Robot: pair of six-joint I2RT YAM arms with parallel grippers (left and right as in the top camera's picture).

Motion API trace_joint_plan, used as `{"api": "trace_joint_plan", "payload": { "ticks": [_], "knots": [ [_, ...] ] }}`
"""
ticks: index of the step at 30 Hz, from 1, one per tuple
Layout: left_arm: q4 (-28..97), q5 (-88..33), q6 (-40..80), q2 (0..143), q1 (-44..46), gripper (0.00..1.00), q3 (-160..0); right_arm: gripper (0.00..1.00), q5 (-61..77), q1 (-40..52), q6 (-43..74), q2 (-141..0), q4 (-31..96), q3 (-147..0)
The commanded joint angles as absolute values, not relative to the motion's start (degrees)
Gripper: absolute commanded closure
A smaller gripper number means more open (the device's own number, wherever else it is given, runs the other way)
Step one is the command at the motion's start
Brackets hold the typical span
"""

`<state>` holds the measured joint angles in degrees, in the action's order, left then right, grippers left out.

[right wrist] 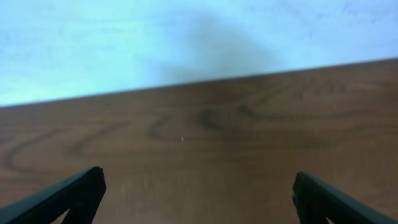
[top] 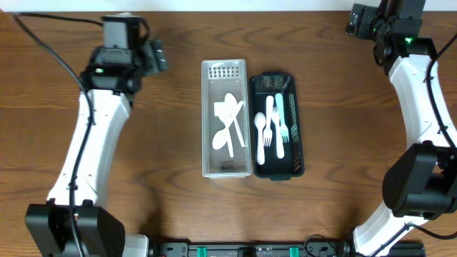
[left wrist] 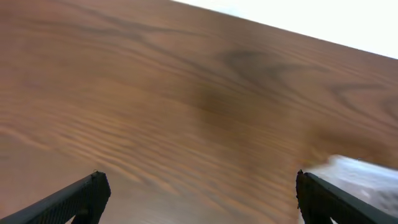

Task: Pack container

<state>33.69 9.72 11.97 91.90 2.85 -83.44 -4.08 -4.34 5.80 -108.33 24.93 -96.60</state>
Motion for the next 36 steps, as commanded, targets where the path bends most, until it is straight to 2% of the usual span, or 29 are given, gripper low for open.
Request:
{"api": "trace_joint_plan", "payload": {
  "ticks": [1, 9, 18, 27, 36],
  "knots": [
    [34.2, 10.63, 5.69, 91.85, 2.35, 0.02, -83.48, 0.01, -4.08, -3.97, 5.1, -105.54, 26.61, -96.73],
    [35.97, 10.66, 5.56, 90.15, 4.05, 0.02, -83.48, 0.01, -4.08, -3.27, 5.3, -101.03, 26.3, -94.0],
    [21.61, 10.83, -1.32, 88.79, 4.62, 0.02, -83.48, 0.01, -4.1, -3.29, 5.28, -95.13, 22.0, -86.74],
    [26.65, 11.03, -1.26, 82.46, 3.95, 0.02, -80.88, 0.01, -4.51, -3.29, 5.04, -79.26, 3.88, -65.41],
    [19.94, 11.25, -3.03, 60.64, 6.04, 0.02, -59.77, 0.01, -4.51, -3.29, 5.06, -65.54, -13.69, -44.07]
  ]
}}
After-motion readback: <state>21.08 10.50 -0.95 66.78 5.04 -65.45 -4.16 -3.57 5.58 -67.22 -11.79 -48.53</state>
